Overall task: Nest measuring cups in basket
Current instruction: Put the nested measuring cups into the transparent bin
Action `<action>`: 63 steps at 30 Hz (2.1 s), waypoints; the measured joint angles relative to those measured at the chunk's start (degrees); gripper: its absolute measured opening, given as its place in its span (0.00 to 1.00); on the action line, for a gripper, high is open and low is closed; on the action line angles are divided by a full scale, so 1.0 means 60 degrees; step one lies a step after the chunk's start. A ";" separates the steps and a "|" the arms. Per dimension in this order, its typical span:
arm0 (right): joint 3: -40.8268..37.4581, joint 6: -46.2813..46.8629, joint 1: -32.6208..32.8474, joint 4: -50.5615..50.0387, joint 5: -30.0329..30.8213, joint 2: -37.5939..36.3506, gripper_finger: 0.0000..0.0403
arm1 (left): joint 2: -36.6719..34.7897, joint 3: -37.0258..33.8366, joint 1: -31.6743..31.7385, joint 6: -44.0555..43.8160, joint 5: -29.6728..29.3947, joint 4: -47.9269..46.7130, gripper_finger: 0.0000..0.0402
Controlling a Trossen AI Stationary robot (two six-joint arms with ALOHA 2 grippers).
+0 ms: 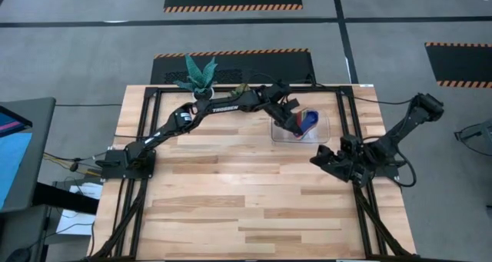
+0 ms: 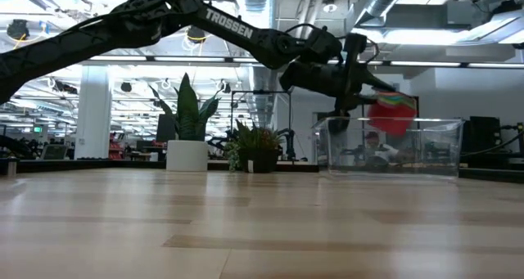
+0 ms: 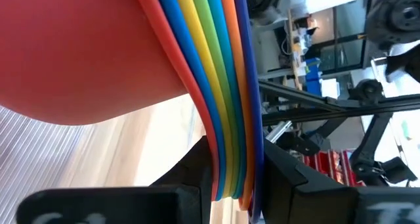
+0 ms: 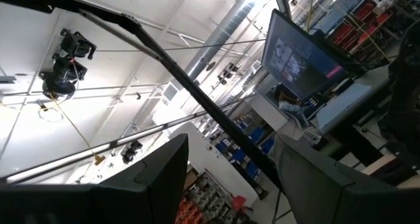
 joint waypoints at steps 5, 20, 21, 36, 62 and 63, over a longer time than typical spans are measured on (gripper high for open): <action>0.0000 -0.0046 0.0259 0.0005 0.0010 0.0000 0.62 | 0.0000 -0.0024 -0.0011 0.0172 -0.0319 -0.0169 0.17; 0.0000 -0.0096 0.0431 0.0044 0.0022 0.0000 0.62 | 0.0000 -0.0024 -0.0228 0.0428 -0.0805 -0.0962 0.17; 0.0000 -0.0102 0.0431 0.0042 0.0023 0.0000 0.62 | 0.0000 -0.0024 -0.0244 0.0431 -0.0894 -0.0946 0.17; 0.0000 -0.0095 0.0431 0.0036 0.0022 0.0000 0.62 | -0.0015 -0.0024 -0.0503 0.0902 -0.1342 -0.1986 0.17; 0.0000 -0.0087 0.0428 0.0040 0.0018 0.0000 0.62 | -0.0015 -0.0024 -0.1158 0.1197 -0.1687 -0.3198 0.17; 0.0000 -0.0087 0.0429 0.0038 0.0016 0.0002 0.62 | -0.0015 -0.0024 -0.1182 0.1197 -0.1683 -0.3204 0.17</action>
